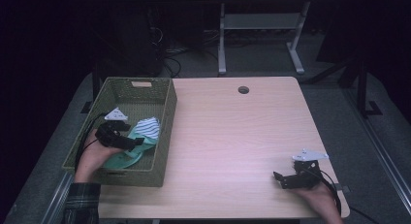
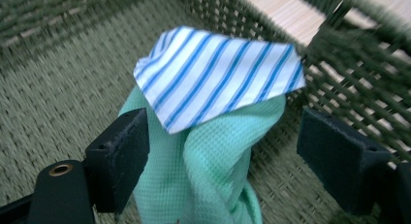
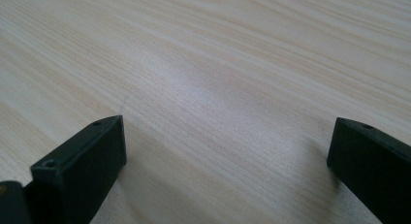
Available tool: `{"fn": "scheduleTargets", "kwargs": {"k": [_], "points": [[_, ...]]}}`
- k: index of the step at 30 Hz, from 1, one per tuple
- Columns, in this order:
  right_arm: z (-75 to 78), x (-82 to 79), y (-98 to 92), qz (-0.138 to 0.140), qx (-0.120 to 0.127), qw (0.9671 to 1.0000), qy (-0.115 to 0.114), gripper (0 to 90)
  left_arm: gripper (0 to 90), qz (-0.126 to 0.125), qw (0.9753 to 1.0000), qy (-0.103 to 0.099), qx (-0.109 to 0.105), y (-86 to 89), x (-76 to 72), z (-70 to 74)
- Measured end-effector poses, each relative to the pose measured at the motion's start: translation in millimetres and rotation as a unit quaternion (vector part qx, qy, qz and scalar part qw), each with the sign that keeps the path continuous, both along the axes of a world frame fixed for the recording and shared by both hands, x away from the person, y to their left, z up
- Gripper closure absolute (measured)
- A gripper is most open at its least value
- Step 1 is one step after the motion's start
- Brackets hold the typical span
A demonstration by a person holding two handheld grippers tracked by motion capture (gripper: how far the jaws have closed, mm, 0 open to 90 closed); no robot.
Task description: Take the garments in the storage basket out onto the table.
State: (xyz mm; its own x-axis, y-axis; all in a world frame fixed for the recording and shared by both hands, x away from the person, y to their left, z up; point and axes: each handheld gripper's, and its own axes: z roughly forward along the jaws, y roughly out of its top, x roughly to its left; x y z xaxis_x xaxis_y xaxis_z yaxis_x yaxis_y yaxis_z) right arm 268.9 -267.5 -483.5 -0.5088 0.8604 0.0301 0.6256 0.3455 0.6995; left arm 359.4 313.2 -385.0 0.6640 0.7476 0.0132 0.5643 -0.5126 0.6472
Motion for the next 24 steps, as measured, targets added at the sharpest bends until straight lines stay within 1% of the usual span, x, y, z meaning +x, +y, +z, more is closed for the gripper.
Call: {"fn": "scheduleTargets", "kwargs": {"k": [1, 2, 4, 6, 8, 9, 11, 12, 13, 14, 15, 16, 17, 18, 19, 20, 21, 22, 24], "points": [[0.0, 0.0, 0.0, 0.000, 0.000, 1.0000, 0.000, 0.0, 18.2, 0.000, 1.0000, 0.000, 0.000, 0.0, 0.0, 0.0], [0.0, 0.0, 0.0, 0.000, 0.000, 1.0000, 0.000, 0.0, 17.9, 0.000, 1.0000, 0.007, 0.005, 0.5, 1.4, -3.1], [0.0, 0.0, 0.0, 0.000, 0.000, 1.0000, 0.000, 0.0, 17.9, 0.000, 0.9999, 0.009, 0.007, 0.3, 1.7, -4.8], [0.0, 0.0, 0.0, 0.000, 0.000, 1.0000, 0.000, 0.0, 17.6, -0.003, 0.9998, 0.018, 0.011, -0.5, 3.1, -9.2], [0.0, 0.0, 0.0, 0.000, 0.000, 1.0000, 0.000, 0.0, 17.4, -0.003, 0.9996, 0.025, 0.014, -1.0, 4.5, -12.7], [0.0, 0.0, 0.0, 0.000, 0.000, 1.0000, 0.000, 0.0, 17.3, -0.003, 0.9996, 0.025, 0.014, -1.0, 4.5, -12.7], [0.0, 0.0, 0.0, 0.000, 0.000, 1.0000, 0.000, 0.0, 17.3, -0.003, 0.9993, 0.033, 0.019, -1.7, 5.7, -16.3], [0.0, 0.0, 0.0, 0.000, 0.000, 1.0000, 0.000, 0.0, 17.1, -0.001, 0.9987, 0.039, 0.032, -2.3, 6.9, -18.9], [0.0, 0.0, 0.0, 0.000, 0.000, 1.0000, 0.000, 0.0, 17.0, 0.002, 0.9985, 0.040, 0.037, -3.2, 7.4, -20.7], [0.0, 0.0, 0.0, 0.000, 0.000, 1.0000, 0.000, 0.0, 17.0, 0.002, 0.9985, 0.040, 0.037, -3.2, 7.4, -20.7], [0.0, -0.1, 0.0, 0.000, 0.000, 1.0000, 0.000, 0.0, 17.0, -0.001, 0.9975, 0.050, 0.050, -5.1, 8.4, -23.8], [0.0, -0.1, 0.0, 0.000, 0.000, 1.0000, 0.000, 0.0, 17.0, -0.001, 0.9975, 0.050, 0.050, -5.1, 8.4, -23.8], [0.0, -0.1, 0.0, 0.000, 0.000, 1.0000, 0.000, 0.0, 17.0, -0.003, 0.9966, 0.059, 0.058, -7.2, 9.1, -26.6], [0.0, 0.0, 0.0, 0.000, 0.000, 1.0000, 0.000, 0.0, 17.0, -0.003, 0.9966, 0.059, 0.058, -7.2, 9.1, -26.6], [0.0, -0.1, 0.0, 0.000, 0.000, 1.0000, 0.000, 0.0, 17.0, -0.004, 0.9948, 0.070, 0.073, -9.6, 10.2, -30.4], [0.0, -0.1, 0.0, 0.000, 0.000, 1.0000, 0.000, 0.0, 17.0, -0.004, 0.9948, 0.070, 0.073, -9.6, 10.2, -30.4], [0.0, -0.1, 0.0, 0.000, 0.000, 1.0000, 0.000, 0.0, 17.0, -0.006, 0.9930, 0.079, 0.088, -11.8, 11.1, -33.5], [0.0, -0.1, 0.0, 0.000, 0.000, 1.0000, 0.000, 0.0, 16.9, -0.006, 0.9930, 0.079, 0.088, -11.8, 11.1, -33.5], [0.0, -0.1, 0.0, 0.000, 0.000, 1.0000, 0.000, 0.0, 16.9, -0.007, 0.9911, 0.090, 0.098, -13.9, 11.8, -36.6]]}}
